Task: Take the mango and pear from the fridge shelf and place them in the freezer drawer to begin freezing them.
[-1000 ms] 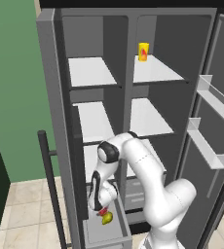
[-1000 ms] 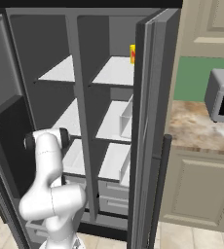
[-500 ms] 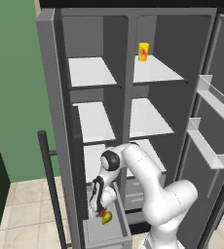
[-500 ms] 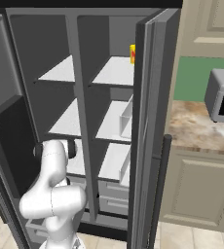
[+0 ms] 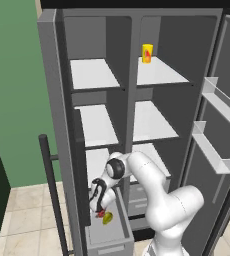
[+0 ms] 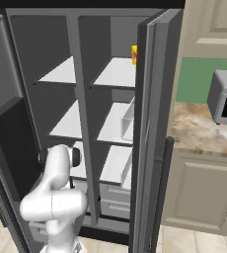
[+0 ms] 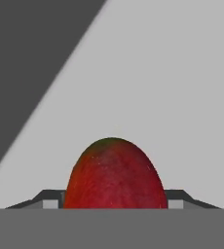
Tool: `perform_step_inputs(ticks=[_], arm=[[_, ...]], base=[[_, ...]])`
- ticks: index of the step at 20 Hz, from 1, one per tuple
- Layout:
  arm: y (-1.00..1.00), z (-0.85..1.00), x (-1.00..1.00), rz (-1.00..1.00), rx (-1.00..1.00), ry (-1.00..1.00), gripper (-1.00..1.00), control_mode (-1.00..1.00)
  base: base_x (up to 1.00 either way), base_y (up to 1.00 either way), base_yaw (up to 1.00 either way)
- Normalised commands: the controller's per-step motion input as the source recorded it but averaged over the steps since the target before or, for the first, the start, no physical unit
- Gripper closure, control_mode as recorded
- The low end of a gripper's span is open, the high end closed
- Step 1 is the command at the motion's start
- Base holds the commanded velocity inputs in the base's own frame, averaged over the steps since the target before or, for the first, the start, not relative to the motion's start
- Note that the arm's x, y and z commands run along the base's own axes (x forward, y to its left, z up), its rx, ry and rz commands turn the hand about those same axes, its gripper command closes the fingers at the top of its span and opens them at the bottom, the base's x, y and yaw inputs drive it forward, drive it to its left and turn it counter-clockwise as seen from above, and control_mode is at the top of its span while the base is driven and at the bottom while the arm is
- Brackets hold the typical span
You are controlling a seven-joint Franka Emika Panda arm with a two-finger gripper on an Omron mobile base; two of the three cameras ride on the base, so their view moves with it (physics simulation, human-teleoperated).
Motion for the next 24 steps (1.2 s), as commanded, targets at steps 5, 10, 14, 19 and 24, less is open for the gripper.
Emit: perform_step_inputs(ticks=[5,10,14,19,24], arm=[[-0.05,-0.12,-0.30,0.00,0.00,-0.13,-1.00,-1.00],[-0.13,0.00,-0.31,0.00,0.00,-0.15,-1.00,-1.00],[-0.10,0.02,-0.42,0.00,0.00,-0.16,-1.00,-1.00],[-0.11,0.20,-0.41,0.00,0.00,-0.15,-1.00,-1.00],[-0.02,0.76,-0.23,0.00,0.00,-0.05,-1.00,-1.00]], base=[[0.00,0.00,0.00],[0.00,0.00,0.00],[0.00,0.00,0.00],[0.00,0.00,0.00],[0.00,0.00,0.00]])
